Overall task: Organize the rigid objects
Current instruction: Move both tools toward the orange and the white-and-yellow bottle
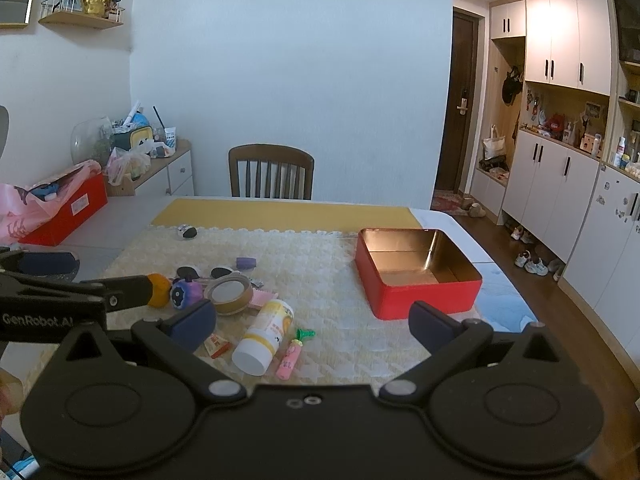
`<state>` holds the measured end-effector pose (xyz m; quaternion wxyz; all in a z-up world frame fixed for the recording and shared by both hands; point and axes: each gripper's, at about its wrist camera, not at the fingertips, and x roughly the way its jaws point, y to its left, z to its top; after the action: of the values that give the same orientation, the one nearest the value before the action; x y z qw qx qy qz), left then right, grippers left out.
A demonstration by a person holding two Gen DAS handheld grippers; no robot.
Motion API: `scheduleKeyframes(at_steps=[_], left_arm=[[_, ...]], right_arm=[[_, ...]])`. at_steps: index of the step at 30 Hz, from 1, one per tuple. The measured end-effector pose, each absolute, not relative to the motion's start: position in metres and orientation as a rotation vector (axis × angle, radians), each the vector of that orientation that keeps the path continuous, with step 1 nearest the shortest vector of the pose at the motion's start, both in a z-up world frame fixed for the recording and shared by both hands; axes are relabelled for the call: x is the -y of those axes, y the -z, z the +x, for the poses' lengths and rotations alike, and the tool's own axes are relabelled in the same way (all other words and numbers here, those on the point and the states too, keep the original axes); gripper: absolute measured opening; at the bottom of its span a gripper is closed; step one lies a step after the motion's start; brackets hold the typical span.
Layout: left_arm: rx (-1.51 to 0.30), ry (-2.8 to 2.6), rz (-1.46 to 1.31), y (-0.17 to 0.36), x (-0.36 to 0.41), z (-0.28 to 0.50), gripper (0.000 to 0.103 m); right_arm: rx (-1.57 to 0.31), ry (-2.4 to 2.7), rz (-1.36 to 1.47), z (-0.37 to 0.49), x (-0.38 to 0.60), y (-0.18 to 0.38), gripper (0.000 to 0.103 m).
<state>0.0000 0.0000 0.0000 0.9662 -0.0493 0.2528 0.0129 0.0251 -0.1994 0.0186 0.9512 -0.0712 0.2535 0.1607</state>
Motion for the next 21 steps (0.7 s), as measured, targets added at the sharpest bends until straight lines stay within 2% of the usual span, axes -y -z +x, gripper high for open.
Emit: scheduleKeyframes(at_steps=[21], left_arm=[[-0.477, -0.019, -0.117, -0.006, -0.003, -0.005, 0.103]], right_arm=[[-0.506, -0.33, -0.133, 0.025, 0.202, -0.022, 0.103]])
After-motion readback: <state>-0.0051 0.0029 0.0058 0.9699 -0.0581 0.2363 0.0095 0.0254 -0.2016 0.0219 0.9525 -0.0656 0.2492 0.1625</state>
